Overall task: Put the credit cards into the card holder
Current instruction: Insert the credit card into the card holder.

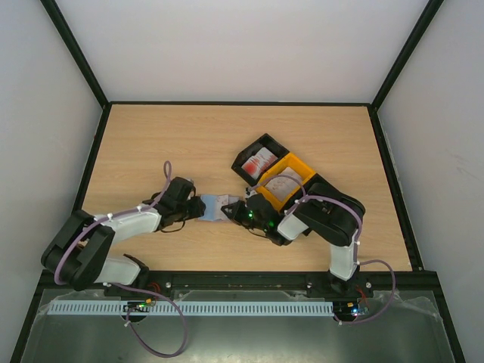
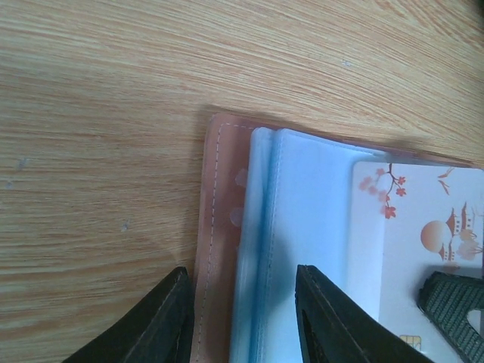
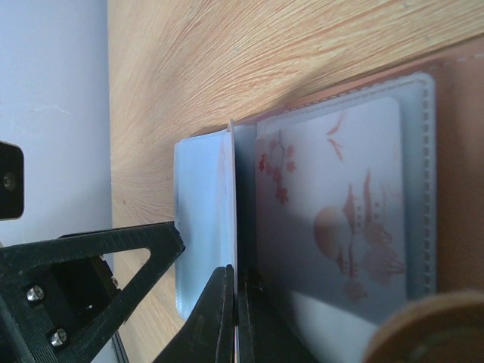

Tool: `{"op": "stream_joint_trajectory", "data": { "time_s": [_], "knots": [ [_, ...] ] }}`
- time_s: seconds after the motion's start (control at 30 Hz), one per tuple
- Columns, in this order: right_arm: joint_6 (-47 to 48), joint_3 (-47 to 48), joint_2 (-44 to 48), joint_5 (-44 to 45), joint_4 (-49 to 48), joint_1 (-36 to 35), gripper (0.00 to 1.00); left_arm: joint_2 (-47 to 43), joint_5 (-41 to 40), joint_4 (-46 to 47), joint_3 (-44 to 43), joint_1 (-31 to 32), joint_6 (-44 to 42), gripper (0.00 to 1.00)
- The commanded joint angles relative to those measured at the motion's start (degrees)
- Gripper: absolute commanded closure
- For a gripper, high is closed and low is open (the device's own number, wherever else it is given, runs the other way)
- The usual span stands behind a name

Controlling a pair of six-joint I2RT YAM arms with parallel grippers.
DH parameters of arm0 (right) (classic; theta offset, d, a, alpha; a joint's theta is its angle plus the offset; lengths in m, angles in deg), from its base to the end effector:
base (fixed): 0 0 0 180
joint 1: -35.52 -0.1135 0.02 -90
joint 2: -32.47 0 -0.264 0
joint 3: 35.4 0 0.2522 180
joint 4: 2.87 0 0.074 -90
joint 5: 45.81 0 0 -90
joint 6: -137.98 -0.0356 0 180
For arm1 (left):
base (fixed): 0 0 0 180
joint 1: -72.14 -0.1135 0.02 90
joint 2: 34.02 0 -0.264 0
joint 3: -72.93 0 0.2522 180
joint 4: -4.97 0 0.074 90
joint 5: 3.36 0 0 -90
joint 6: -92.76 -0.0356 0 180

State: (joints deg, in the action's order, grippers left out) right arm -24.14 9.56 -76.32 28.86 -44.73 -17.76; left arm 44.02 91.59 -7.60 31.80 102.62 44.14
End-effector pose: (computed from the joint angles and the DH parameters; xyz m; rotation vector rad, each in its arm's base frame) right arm 0.1818 0.2595 0.0966 0.1742 2.3554 1.5558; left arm 0.2036 -0.1234 0.1371 -0.2012 2.5359 -0.6399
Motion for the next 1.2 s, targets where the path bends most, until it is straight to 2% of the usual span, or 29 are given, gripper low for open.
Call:
{"op": "stream_joint_trajectory", "data": {
  "time_s": [0.0, 0.23, 0.4, 0.87, 1.07, 1.17],
  "knots": [
    [-1.40, 0.38, -2.32, 1.54, -1.96, -0.33, 0.98, 0.21, 2.12, -4.49, 2.48, 0.78, 0.80, 0.61],
    [-2.23, 1.04, -4.64, -1.45, -5.42, -0.35, 0.98, 0.10, 3.17, -3.79, 3.24, 1.48, 0.74, 0.61],
    [-3.80, 2.12, -6.68, -2.81, -6.79, -0.49, 0.98, -0.19, 3.57, -3.15, 3.92, 2.05, 1.14, 0.67],
    [-4.25, 4.22, -9.00, -3.95, -6.29, -1.11, 0.98, -1.69, 3.22, -2.33, 4.53, 2.94, 1.44, 0.67],
    [-1.07, 4.32, -5.95, -1.92, 1.16, -1.12, 0.98, -0.90, 2.24, -3.85, 3.91, 3.01, 1.18, 0.66],
    [0.33, 4.51, -3.53, 0.18, 6.10, -1.16, 0.88, -1.52, 2.08, -3.98, 4.08, 3.09, 1.15, 0.66]
  ]
}}
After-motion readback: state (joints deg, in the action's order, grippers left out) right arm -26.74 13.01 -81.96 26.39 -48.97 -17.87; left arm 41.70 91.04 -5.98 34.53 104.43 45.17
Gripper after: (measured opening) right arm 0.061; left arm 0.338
